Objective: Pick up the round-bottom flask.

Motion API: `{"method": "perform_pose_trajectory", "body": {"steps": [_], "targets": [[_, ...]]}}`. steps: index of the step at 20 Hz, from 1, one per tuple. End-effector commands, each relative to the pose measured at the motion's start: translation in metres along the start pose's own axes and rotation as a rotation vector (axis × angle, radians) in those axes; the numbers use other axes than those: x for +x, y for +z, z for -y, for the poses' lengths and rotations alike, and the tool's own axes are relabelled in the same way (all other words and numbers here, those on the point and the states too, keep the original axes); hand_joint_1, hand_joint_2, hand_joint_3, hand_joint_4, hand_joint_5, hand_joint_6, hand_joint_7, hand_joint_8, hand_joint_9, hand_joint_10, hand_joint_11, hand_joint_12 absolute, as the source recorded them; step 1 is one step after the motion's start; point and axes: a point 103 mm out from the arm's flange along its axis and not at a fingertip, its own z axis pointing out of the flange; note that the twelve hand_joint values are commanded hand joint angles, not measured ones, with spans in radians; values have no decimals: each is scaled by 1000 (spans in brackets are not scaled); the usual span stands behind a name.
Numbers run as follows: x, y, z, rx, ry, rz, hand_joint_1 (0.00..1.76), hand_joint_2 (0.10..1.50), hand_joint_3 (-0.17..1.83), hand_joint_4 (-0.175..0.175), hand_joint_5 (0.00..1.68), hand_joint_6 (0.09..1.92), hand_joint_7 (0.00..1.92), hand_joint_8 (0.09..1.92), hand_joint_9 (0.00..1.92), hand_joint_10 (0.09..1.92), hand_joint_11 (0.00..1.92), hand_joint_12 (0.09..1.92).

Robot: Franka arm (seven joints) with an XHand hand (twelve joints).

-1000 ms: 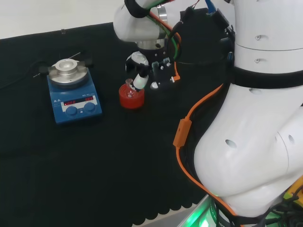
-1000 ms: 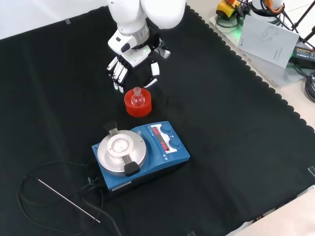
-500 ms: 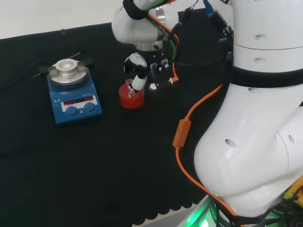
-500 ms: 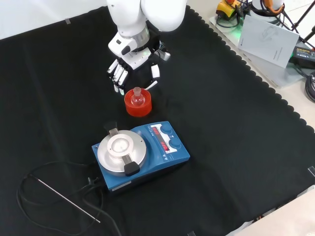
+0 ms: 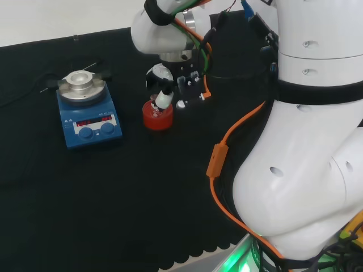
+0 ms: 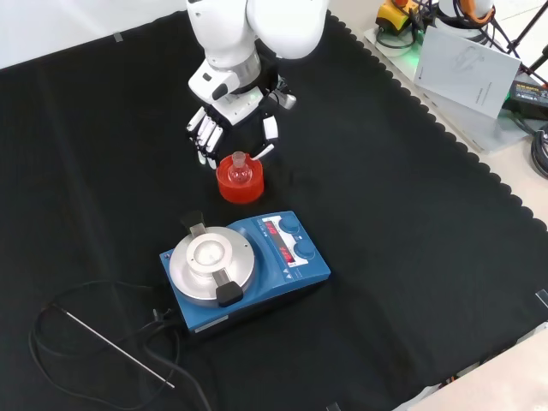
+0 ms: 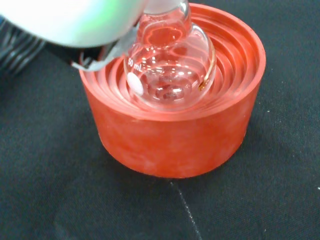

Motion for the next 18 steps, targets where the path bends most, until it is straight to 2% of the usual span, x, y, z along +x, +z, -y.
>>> {"method": "perform_pose_trajectory", "body": {"steps": [1,18], "targets": [[-1,3,0,3,3,10,1045,383,1136,-25,618,742,469,611,623,594,278,1312],[-3,6,2,-32,8,-10,1044,398,1128,-16,744,875,492,620,645,592,308,1308]]}}
